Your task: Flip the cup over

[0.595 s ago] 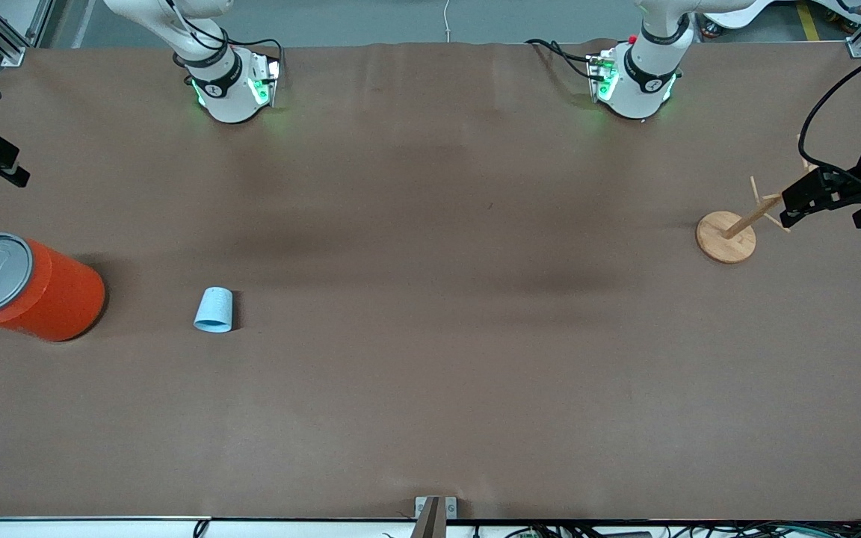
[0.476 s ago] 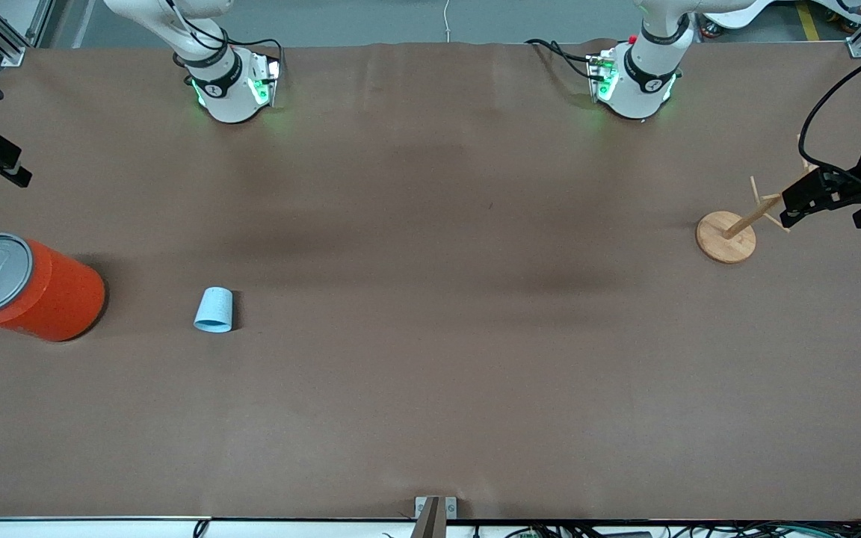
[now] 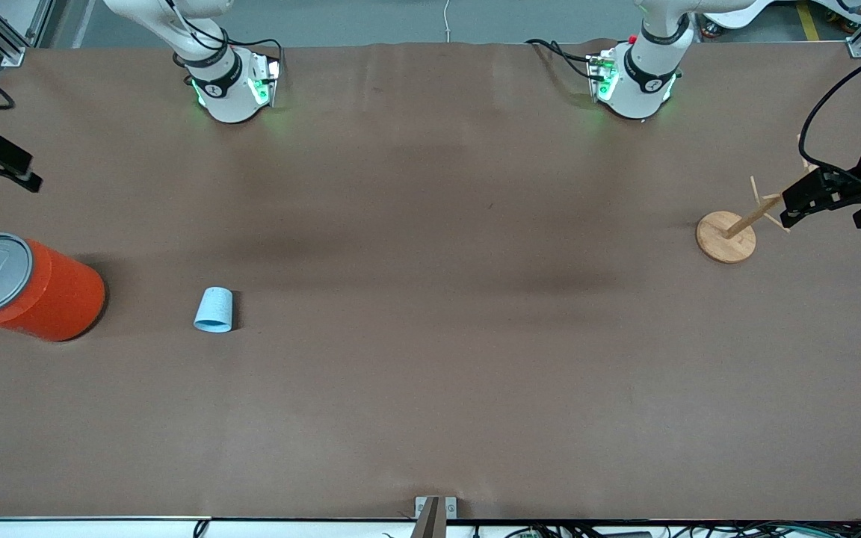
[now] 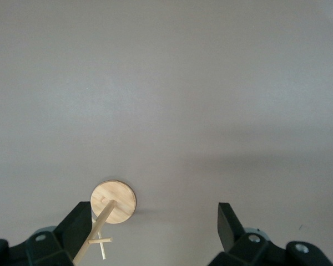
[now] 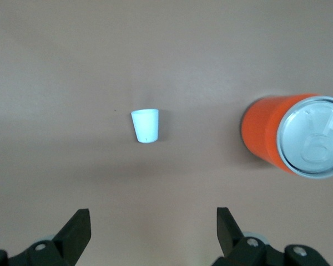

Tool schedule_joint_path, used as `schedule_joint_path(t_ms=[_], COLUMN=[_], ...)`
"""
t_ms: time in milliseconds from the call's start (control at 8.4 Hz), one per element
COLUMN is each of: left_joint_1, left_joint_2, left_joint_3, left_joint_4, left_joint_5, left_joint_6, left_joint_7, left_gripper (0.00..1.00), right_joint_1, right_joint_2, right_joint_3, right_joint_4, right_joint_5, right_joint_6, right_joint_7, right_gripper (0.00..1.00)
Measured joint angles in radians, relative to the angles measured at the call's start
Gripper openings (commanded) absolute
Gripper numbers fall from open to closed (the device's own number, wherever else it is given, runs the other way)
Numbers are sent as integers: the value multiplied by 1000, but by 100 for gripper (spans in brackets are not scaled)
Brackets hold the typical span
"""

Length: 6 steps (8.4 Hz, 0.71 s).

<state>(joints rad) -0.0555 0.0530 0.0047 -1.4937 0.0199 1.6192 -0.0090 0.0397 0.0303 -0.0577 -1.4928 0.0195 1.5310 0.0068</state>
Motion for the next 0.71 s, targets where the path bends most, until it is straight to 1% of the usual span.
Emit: schedule_joint_path(t_ms=[238, 476, 714], left_joint_1=[-1, -1, -1], left_joint_2=[0, 1, 1], left_joint_3=[-1, -1, -1], left_joint_4=[1, 1, 1], left_joint_5=[0, 0, 0], left_joint_6=[0, 0, 0], left_joint_7=[0, 0, 0], left_gripper=[100, 100, 100], right_joint_1=[55, 65, 74], right_joint_2=[72, 151, 181], right_joint_3=[3, 2, 3], right_joint_4=[-148, -279, -466], right_joint_5=[0, 0, 0], right_joint_6=[208, 416, 679], right_joint_7=[1, 1, 0], right_gripper=[100, 100, 100])
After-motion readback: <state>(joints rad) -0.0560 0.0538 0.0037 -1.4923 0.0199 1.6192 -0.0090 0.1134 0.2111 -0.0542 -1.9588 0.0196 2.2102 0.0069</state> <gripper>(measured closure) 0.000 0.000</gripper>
